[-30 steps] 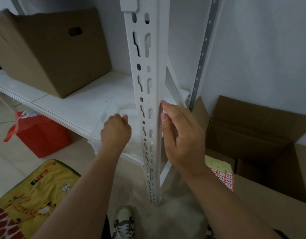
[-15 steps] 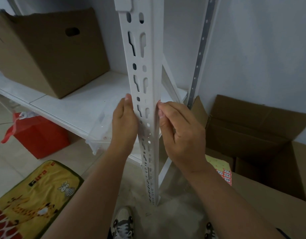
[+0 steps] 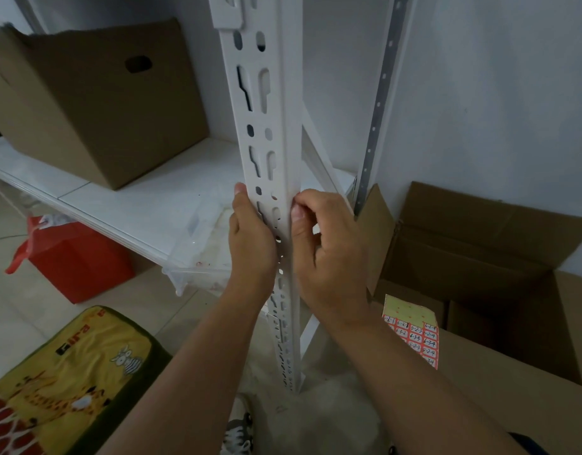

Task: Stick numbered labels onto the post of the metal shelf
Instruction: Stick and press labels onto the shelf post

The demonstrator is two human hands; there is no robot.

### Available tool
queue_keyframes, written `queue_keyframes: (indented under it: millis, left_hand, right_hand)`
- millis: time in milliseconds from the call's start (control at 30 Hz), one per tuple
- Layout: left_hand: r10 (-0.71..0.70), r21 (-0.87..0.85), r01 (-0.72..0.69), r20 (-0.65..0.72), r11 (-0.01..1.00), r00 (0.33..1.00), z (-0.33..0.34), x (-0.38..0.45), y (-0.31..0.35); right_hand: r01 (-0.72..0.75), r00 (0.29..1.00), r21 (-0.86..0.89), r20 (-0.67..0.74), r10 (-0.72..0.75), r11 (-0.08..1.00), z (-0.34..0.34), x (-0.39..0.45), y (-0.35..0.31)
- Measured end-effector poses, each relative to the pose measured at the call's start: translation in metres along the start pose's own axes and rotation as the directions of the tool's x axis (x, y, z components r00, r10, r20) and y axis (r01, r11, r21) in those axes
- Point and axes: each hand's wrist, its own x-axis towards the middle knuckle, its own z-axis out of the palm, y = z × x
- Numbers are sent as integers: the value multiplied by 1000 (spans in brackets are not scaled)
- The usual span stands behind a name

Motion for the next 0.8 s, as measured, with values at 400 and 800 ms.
queue_keyframes:
  millis: [400, 800]
  left_hand:
    - [21, -17, -20, 59, 1000, 998, -5, 6, -3]
    - [21, -59, -17, 77, 998, 997, -4, 4, -2]
  right_hand:
    - [-75, 991, 55, -102, 81, 996, 11, -5, -8]
    - [-51, 994, -28, -100, 48, 998, 18, 0, -4]
